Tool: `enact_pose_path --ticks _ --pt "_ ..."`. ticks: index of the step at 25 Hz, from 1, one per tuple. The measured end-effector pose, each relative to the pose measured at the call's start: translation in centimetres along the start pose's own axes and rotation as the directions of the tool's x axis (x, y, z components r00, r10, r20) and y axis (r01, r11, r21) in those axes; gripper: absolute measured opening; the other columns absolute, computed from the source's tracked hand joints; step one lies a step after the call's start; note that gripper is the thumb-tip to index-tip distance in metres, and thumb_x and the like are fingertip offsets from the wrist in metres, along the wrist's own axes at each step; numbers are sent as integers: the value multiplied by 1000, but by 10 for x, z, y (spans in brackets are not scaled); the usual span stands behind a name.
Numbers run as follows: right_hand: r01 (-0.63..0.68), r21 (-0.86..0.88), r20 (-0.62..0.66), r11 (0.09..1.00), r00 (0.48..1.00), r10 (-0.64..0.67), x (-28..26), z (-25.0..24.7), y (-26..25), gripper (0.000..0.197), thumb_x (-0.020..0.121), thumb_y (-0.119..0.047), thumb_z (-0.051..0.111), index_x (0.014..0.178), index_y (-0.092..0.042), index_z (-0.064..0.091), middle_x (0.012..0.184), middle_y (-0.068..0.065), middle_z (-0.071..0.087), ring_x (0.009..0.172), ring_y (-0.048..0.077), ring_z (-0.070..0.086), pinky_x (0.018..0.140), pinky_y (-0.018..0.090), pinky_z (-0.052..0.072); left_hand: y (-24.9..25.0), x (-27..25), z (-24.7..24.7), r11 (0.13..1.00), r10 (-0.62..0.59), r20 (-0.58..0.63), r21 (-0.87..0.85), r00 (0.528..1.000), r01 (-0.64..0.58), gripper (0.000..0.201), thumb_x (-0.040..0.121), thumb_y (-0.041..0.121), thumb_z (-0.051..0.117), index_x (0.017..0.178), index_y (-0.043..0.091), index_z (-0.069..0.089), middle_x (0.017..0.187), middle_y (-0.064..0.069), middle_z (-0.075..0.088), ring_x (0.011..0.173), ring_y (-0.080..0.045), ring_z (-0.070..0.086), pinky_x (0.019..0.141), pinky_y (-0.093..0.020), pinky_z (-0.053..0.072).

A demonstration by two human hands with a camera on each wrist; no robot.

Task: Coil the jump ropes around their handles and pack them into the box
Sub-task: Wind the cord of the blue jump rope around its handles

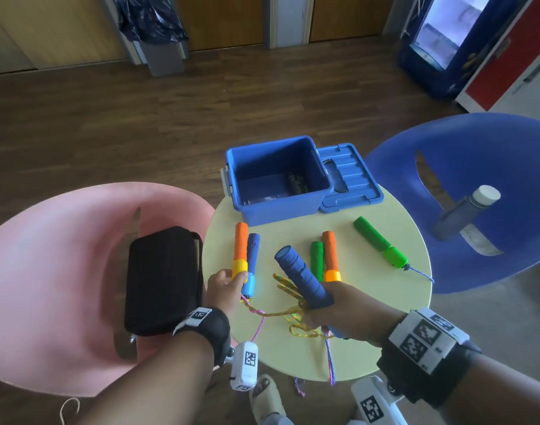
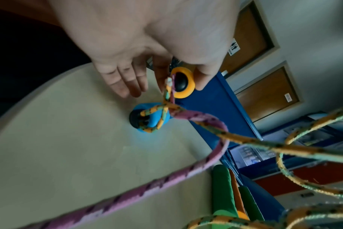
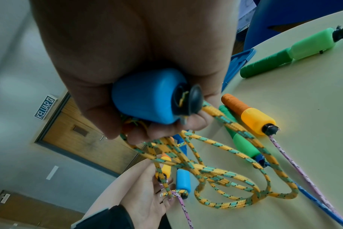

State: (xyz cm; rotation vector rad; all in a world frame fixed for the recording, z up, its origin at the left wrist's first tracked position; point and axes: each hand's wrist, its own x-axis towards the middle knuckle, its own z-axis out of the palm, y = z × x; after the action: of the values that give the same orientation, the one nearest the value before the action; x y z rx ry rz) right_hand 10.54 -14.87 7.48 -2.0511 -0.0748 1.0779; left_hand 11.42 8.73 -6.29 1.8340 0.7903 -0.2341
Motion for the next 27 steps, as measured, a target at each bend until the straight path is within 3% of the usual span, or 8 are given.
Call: enact_pose_path --ticks 5,8,11,14,18,21,24,27 --pt "11 5 -15 1000 1000 -11 -3 -1 -2 17 81 -16 71 72 -19 56 62 -3 56 52 7 48 49 18 40 4 0 6 997 -50 37 -63 998 53 38 71 49 62 91 16 62 83 -2 70 79 -25 65 71 -36 50" --pt "17 20 -20 1000 1000 -17 -5 -1 -3 15 81 -16 70 74 -18 57 63 -3 57 52 6 48 50 17 41 -1 1 11 1000 9 115 -15 993 -7 38 69 48 70 90 16 67 83 -5 72 78 -25 69 67 -33 53" --pt "31 29 -22 999 999 -30 -6 -1 -6 15 82 -15 70 74 -17 57 62 -3 57 52 6 49 49 17 41 -8 6 21 971 81 175 208 981 -117 46 59 62 70 88 27 71 89 -7 69 80 -25 69 73 -37 58" --pt "42 28 -15 999 999 -42 -5 0 -7 19 83 -14 70 70 -17 56 59 -4 56 51 5 49 49 17 41 -1 6 28 853 60 208 498 976 -159 45 64 62 69 98 32 66 109 -2 51 100 -22 59 89 -31 49" --pt "38 30 -15 999 999 -37 -5 4 -10 23 83 -11 70 68 -19 55 56 -7 55 46 2 47 46 14 40 9 4 28 731 51 235 654 971 -197 48 64 61 75 99 31 62 106 2 45 96 -20 59 83 -28 48" --pt "33 28 -23 999 999 -32 -6 3 -10 19 83 -12 71 72 -17 55 56 -8 54 46 1 47 46 14 40 13 5 17 820 63 175 552 982 -152 46 59 63 66 93 33 62 102 0 54 86 -22 63 79 -31 53" --pt "26 30 -24 999 999 -25 -6 2 -9 21 83 -12 69 69 -18 55 53 -10 53 45 2 46 46 14 39 11 4 -3 916 209 0 350 978 -195 15 77 31 67 92 29 64 97 -3 67 77 -19 64 70 -28 51" --pt "22 22 -19 1000 1000 -21 -4 3 -10 21 82 -13 69 69 -18 54 53 -10 53 45 4 46 46 16 39 14 -11 -12 937 327 40 121 944 -329 19 83 14 66 92 31 67 95 6 70 77 -7 65 71 -23 51"
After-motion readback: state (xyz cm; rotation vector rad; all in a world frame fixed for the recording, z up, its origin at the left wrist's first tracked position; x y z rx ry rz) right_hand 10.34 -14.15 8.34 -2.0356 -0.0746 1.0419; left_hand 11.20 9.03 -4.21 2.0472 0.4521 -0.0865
